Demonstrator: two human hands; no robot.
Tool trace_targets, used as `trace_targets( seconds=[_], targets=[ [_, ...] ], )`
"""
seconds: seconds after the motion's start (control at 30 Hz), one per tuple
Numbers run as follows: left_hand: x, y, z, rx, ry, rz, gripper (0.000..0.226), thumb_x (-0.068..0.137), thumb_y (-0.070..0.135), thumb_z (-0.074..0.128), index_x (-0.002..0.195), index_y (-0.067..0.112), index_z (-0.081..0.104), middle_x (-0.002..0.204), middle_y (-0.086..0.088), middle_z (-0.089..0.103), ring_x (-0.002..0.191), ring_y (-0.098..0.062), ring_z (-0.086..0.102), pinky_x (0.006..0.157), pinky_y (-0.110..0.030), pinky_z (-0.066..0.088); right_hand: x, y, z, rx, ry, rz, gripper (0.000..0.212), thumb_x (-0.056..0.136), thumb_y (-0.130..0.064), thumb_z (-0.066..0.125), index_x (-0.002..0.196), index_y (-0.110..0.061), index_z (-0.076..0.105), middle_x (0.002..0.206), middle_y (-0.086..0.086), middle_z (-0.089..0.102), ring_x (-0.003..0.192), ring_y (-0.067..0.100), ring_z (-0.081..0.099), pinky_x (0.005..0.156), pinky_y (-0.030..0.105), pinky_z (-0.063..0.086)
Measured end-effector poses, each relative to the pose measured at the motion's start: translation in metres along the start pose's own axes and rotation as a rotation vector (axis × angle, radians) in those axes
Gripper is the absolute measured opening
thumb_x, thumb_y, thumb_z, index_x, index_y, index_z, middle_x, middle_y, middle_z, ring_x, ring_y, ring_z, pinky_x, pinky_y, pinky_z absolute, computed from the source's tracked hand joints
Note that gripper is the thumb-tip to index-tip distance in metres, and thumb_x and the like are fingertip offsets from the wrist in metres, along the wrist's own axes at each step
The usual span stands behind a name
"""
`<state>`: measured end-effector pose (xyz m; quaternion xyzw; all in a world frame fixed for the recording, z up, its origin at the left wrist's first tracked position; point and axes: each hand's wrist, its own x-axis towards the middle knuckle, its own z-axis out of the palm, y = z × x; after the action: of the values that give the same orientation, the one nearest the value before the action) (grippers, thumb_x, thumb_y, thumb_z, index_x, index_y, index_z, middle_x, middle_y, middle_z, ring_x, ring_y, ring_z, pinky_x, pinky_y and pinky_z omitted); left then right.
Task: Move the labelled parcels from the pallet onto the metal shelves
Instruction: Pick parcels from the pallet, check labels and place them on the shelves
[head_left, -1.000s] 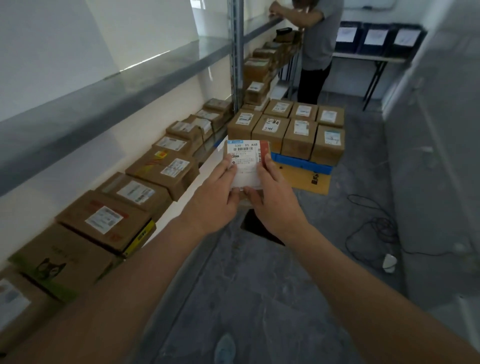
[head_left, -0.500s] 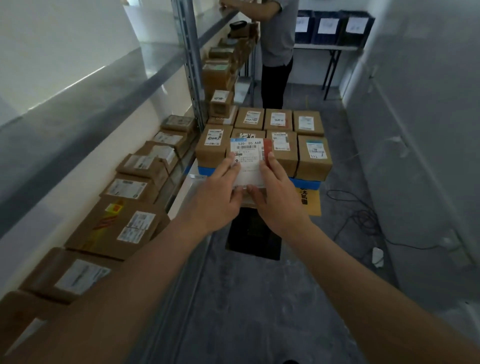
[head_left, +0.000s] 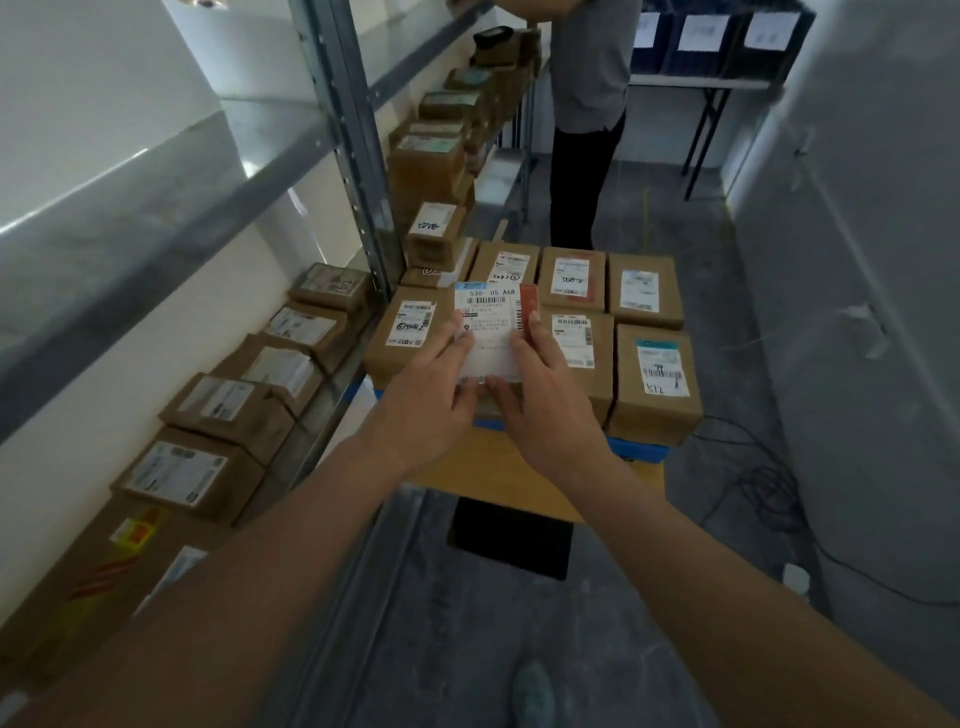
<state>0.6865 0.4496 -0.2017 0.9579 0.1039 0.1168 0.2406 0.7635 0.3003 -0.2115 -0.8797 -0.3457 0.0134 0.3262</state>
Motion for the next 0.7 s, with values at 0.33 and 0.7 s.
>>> trace_targets(
  seconds=[0.33,0.7],
  targets=[
    [0.111,-0.021,0.02,-0.01,-0.004,-0.078,0.061,0.104,0.029,0.054,0.159,0.012,0.033,0.17,0.006,0.013,0.153,-0.019,0.021,0.12,-0.042,0.037,0.11,0.047,-0.002,0.009,-0.054,0.0,0.06,0.106,-0.034,0.051,0.157,-0.012,0.03,0.17,0.002,0.004,0.151,0.023,0.024,0.109,0.039,0.043],
    [0.235,-0.092,0.04,-0.107,-0.08,-0.061,0.06,0.104,0.025,0.055,0.158,0.011,0.033,0.17,0.009,0.012,0.153,-0.013,0.021,0.118,-0.035,0.039,0.231,0.081,0.043,0.005,-0.012,0.085,0.056,0.104,-0.03,0.053,0.154,-0.01,0.037,0.168,0.007,0.013,0.153,0.023,0.018,0.116,0.032,0.032]
  ],
)
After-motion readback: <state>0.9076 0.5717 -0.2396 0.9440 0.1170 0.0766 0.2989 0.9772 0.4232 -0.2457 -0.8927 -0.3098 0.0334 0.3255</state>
